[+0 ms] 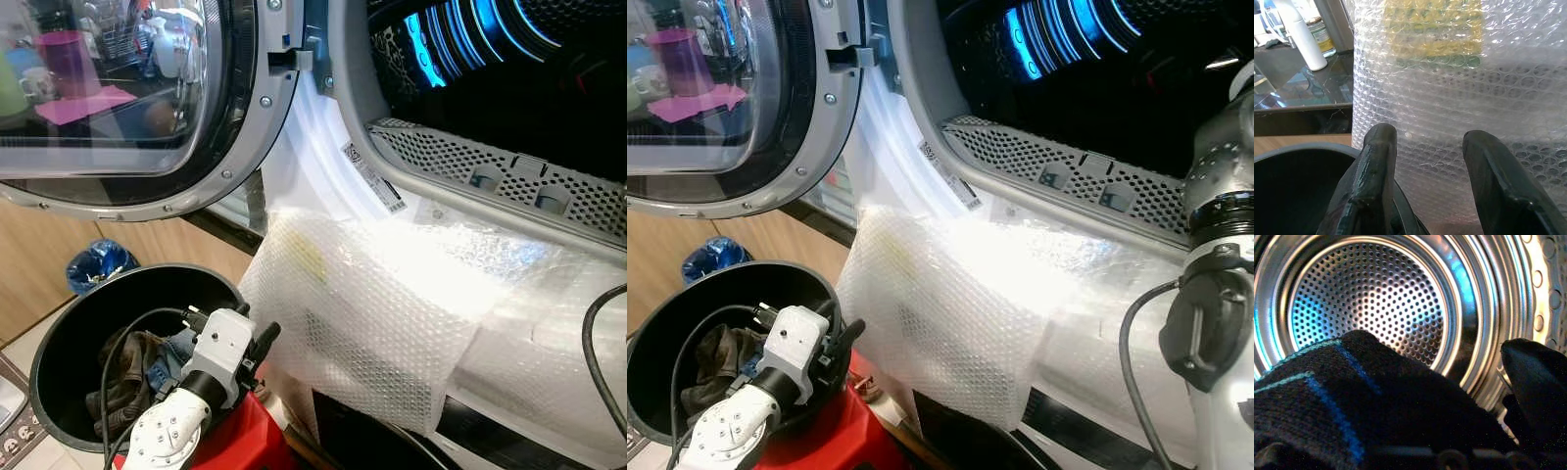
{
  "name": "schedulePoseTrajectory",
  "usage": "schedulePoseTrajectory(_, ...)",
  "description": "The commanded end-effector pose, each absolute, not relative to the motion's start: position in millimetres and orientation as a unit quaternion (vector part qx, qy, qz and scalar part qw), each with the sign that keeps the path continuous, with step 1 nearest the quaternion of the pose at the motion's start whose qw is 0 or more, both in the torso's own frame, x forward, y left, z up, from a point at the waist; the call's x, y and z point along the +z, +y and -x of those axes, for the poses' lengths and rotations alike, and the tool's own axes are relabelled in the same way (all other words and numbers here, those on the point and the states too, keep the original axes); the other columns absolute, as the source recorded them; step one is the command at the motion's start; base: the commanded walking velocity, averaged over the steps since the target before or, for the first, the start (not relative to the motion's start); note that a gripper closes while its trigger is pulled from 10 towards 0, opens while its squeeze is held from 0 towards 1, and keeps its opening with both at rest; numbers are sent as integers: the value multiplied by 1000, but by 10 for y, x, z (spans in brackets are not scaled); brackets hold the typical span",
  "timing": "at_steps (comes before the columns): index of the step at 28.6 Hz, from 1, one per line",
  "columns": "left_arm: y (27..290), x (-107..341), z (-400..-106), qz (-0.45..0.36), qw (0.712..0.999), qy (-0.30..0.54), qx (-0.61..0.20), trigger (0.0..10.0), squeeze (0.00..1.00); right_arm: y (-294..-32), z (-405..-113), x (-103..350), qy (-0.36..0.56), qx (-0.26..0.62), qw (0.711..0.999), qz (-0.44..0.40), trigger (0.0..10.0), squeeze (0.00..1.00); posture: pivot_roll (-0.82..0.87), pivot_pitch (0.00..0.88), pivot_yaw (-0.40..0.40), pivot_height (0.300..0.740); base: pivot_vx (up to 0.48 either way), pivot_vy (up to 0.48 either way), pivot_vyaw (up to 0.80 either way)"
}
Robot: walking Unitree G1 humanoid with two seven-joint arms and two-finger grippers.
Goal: Clothes washing
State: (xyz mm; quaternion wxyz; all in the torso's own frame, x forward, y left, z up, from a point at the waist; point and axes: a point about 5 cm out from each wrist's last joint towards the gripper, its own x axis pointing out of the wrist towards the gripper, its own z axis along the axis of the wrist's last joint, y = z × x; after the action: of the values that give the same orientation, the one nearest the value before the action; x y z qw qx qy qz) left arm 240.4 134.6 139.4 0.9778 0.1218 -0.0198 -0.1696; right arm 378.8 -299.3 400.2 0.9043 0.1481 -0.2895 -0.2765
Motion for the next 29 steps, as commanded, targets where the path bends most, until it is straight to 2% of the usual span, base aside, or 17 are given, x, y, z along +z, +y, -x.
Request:
schedulePoseTrajectory(1, 1341, 1410, -2374, -126, 976, -19, -176, 10000, 0, -3004, -3819, 3859, -273, -281, 911, -129, 10000, 0, 121, 109, 14, 740, 0, 0, 0)
schedulePoseTrajectory(3, 1343, 1412, -2372, -127, 976, -18, -178, 10000, 0, -2927, -3844, 3893, -276, -267, 917, -109, 10000, 0, 116, 106, 19, 740, 0, 0, 0)
schedulePoseTrajectory(5, 1332, 1417, -2375, -129, 975, -19, -182, 10000, 0, -2758, -3866, 4037, -292, -249, 923, -33, 10000, 0, 118, 106, 19, 740, 0, 0, 0)
schedulePoseTrajectory(8, 1332, 1417, -2375, -129, 975, -19, -182, 10000, 0, -2758, -3866, 4037, -292, -249, 923, -33, 10000, 0, 118, 106, 19, 740, 0, 0, 0)
schedulePoseTrajectory(11, 1330, 1418, -2375, -130, 974, -19, -184, 10000, 0, -2685, -3866, 4116, -302, -240, 922, 3, 10000, 0, 116, 107, 19, 740, 0, 0, 0)
schedulePoseTrajectory(12, 1327, 1419, -2373, -132, 974, -18, -186, 10000, 0, -2587, -3852, 4226, -322, -234, 915, 70, 10000, 0, 118, 108, 17, 740, 0, 0, 0)
schedulePoseTrajectory(13, 1319, 1417, -2370, -140, 972, -16, -190, 10000, 0, -2488, -3818, 4349, -349, -232, 895, 155, 10000, 0, 116, 109, 14, 740, 0, 0, 0)
schedulePoseTrajectory(14, 1305, 1414, -2365, -151, 969, -15, -195, 10000, 0, -2364, -3759, 4492, -384, -237, 845, 288, 10000, 0, 116, 109, 14, 740, 0, 0, 0)
schedulePoseTrajectory(17, 1290, 1412, -2373, -153, 968, -15, -198, 10000, 0, -2332, -3709, 4574, -402, -244, 805, 362, 10000, 0, 107, 111, 14, 740, 0, 0, 0)
schedulePoseTrajectory(18, 1281, 1409, -2375, -157, 967, -15, -201, 10000, 0, -2314, -3684, 4617, -409, -248, 782, 400, 10000, 0, 103, 113, 14, 740, 0, 0, 0)
schedulePoseTrajectory(20, 1278, 1409, -2378, -159, 966, -15, -203, 10000, 0, -2305, -3675, 4634, -412, -249, 773, 414, 10000, 0, 97, 115, 16, 740, 0, 0, 0)
schedulePoseTrajectory(22, 1269, 1402, -2382, -166, 964, -13, -208, 10000, 0, -2257, -3615, 4743, -428, -252, 719, 485, 10000, 0, 85, 116, 17, 740, 0, 0, 0)
schedulePoseTrajectory(23, 1268, 1400, -2384, -167, 963, -13, -209, 10000, 0, -2252, -3609, 4755, -430, -252, 713, 494, 10000, 0, 85, 116, 17, 740, 0, 0, 0)
schedulePoseTrajectory(25, 1262, 1399, -2389, -168, 963, -13, -211, 10000, 0, -2217, -3591, 4781, -435, -255, 667, 549, 10000, 0, 79, 115, 17, 740, 0, 0, 0)
schedulePoseTrajectory(27, 1253, 1398, -2394, -173, 961, -13, -215, 10000, 0, -2150, -3604, 4753, -433, -239, 611, 618, 10000, 0, 73, 114, 18, 740, 0, 0, 0)
schedulePoseTrajectory(28, 1245, 1398, -2399, -174, 961, -13, -216, 10000, 0, -2089, -3632, 4682, -430, -216, 567, 669, 10000, 0, 68, 114, 17, 740, 0, 0, 0)
schedulePoseTrajectory(29, 1240, 1396, -2400, -173, 961, -13, -217, 10000, 0, -2061, -3653, 4635, -427, -203, 547, 691, 10000, 0, 62, 115, 18, 740, 0, 0, 0)
